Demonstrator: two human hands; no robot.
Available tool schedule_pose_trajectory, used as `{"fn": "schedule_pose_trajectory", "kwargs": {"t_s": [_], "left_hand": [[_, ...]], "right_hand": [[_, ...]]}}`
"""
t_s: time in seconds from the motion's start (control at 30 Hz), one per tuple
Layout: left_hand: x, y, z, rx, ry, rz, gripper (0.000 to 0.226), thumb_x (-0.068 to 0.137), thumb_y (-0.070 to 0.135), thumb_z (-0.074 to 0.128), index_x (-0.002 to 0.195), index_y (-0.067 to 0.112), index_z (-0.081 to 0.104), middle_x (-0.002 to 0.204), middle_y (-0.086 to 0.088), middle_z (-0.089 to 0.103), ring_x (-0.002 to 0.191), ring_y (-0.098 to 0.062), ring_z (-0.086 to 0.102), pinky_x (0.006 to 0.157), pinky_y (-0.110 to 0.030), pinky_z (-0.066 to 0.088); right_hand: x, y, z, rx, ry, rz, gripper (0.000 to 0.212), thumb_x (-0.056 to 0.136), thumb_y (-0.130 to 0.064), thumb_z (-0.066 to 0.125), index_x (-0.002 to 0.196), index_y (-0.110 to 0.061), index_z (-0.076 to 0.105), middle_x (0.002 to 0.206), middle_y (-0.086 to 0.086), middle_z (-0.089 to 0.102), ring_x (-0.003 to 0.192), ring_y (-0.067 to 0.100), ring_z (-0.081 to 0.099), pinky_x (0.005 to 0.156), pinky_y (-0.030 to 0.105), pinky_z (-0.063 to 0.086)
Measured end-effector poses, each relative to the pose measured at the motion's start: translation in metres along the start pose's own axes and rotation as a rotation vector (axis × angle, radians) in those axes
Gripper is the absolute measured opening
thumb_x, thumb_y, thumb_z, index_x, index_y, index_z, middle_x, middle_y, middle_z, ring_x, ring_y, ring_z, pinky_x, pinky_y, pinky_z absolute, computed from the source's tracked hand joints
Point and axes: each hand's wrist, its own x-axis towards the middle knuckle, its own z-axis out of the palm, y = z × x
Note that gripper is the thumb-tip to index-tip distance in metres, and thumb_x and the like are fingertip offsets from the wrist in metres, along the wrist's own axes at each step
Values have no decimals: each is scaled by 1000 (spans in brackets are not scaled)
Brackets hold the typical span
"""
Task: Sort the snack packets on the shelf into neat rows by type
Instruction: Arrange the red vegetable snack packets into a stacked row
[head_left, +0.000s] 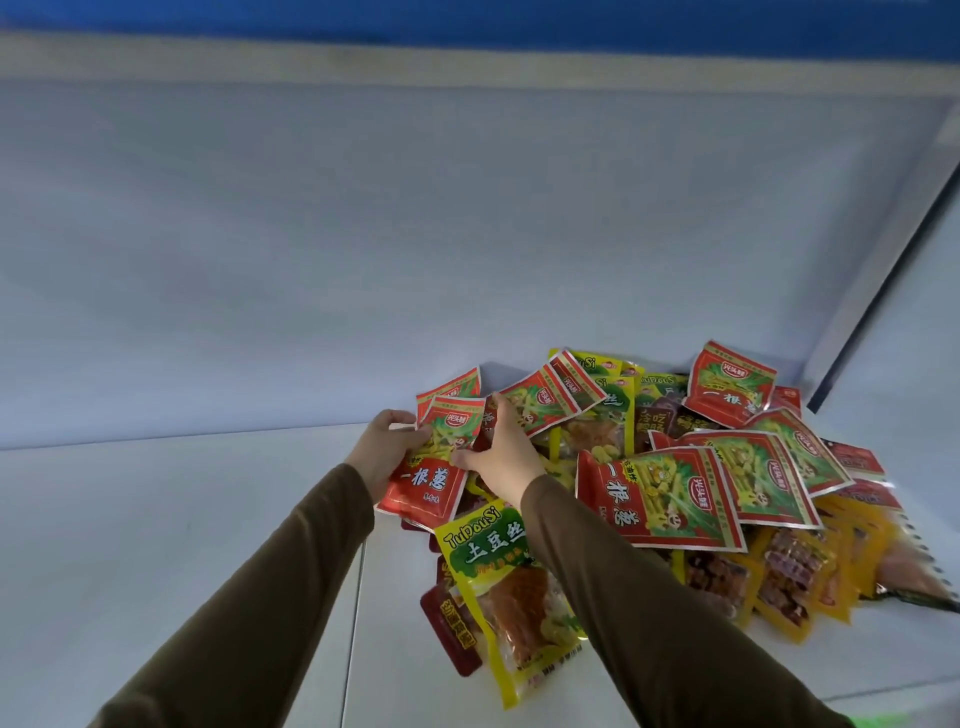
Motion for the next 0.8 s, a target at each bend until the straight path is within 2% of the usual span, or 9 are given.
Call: {"fn": "schedule_pose_trajectory", "kwargs": {"t_s": [0.13,0.23,0.3,0.37,0.43,0.5,0.6,0.7,0.8], "left_hand": [[-6,0,-5,-216,25,116,66,91,8,74,141,24,34,127,-13,62,101,-40,72,87,-57,59],[-13,3,-9,-286,-2,204,76,92,5,71,148,31,27,131,-9,61,104,-38,71,84,-55,60],[-17,7,-16,-335,-75,204,72,91,5,71,147,28,32,131,-16,64,105,-38,72,82,-52,60],[-24,11,-19,-267,-188,207,59,91,12,71,143,13,44,130,-19,67,104,-36,73,81,-47,61],[-28,12,-18,-108,-305,217,59,88,25,76,140,12,53,129,-18,68,107,-34,72,84,-43,61],[-30,14,-11,-8,-390,228,73,74,34,86,138,18,54,127,-15,69,109,-35,71,85,-44,61],[-22,25,4,36,-376,250,70,77,29,84,139,22,51,124,-12,72,110,-36,71,89,-49,60],[-9,37,15,126,-380,259,59,85,21,76,138,23,50,121,-10,73,106,-34,73,84,-45,61],[5,47,22,220,-416,241,51,91,16,73,136,22,50,117,-9,75,101,-33,74,76,-39,62]], "right_hand": [[0,1,9,317,6,4,84,91,-15,75,157,-25,23,148,4,50,135,21,51,108,44,47],[1,-2,12,417,7,15,51,95,-18,70,142,-20,48,133,4,63,116,20,65,96,37,55],[0,-3,12,466,13,23,25,98,-20,65,123,-18,63,118,4,72,103,22,71,89,38,59],[-2,-6,11,571,36,62,14,100,-23,64,113,-19,67,108,5,75,94,24,74,84,41,62],[-5,-8,8,630,72,87,15,100,-24,64,113,-18,66,105,6,75,91,24,76,80,42,63],[-6,-9,6,627,128,84,14,100,-24,64,112,-16,64,105,8,74,89,24,75,78,40,63],[-12,-7,-2,644,207,112,20,99,-24,65,116,-14,59,111,9,70,90,22,74,70,34,63],[-16,2,-11,857,324,200,44,95,-13,70,131,-16,45,126,2,57,92,10,64,60,23,49],[-11,15,-14,967,438,292,75,82,-16,83,143,-19,38,134,2,56,106,17,63,76,33,52]]}}
